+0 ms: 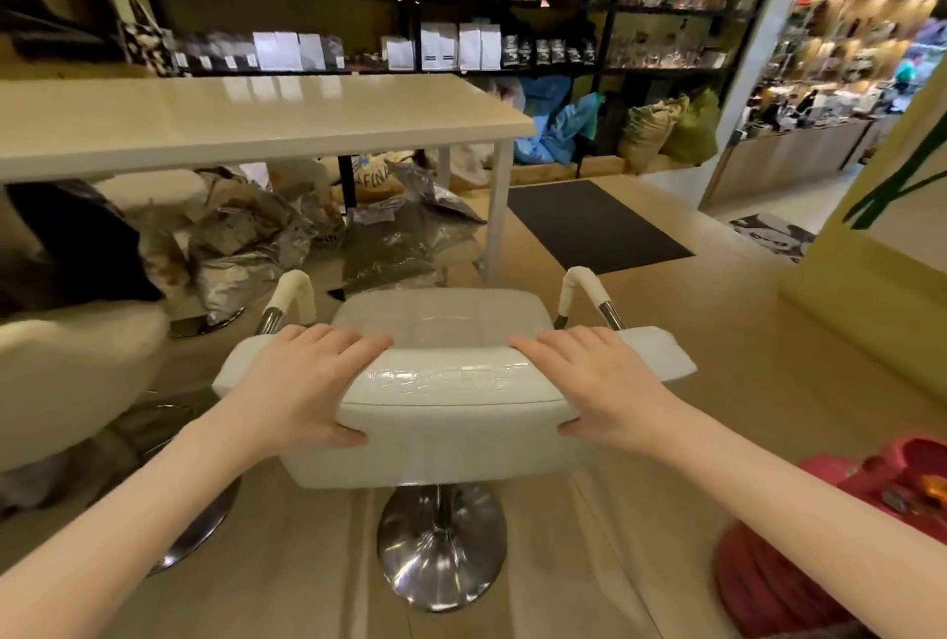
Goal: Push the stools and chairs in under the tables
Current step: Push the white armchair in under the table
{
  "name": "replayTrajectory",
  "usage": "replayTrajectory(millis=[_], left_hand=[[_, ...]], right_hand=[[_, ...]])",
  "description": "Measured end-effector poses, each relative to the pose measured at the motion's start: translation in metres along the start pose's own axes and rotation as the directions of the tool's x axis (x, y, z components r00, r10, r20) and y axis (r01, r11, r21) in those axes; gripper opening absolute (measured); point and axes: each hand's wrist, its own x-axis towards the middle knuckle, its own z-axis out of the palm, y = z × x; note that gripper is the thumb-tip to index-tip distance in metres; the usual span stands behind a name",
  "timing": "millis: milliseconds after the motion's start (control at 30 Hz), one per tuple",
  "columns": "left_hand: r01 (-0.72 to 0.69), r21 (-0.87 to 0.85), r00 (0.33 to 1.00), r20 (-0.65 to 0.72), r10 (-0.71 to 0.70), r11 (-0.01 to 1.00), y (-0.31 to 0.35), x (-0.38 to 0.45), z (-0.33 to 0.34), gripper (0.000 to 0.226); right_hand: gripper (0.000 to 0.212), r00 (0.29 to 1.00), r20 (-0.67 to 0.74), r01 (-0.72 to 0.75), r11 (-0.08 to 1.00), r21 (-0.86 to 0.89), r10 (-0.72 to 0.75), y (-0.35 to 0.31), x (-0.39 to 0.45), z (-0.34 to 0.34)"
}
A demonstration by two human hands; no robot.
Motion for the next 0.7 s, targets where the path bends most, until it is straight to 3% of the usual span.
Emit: replayTrajectory(millis=[200,467,700], left_hand=[[-0.007,-0.021,1.000,-0.017,0.007,1.000,0.000,0.006,0.001,0.087],[-0.029,0.018,0.997,-0.066,0.030,0.999,0.000,0.027,-0.003,0.086],[0.037,-0.011,0.997,-0.065,-0.038,0.999,-0.040,0.031,0.012,0.085]], right_hand=[[0.108,0.993,-0.117,0.015,0.999,0.047,-0.009,0.011,-0.002,0.010],[0.103,0.984,-0.178,0.037,0.997,0.066,-0.024,0.034,0.008,0.013],[0.100,0.980,-0.182,0.091,0.993,0.076,-0.076,0.033,0.063,0.032]])
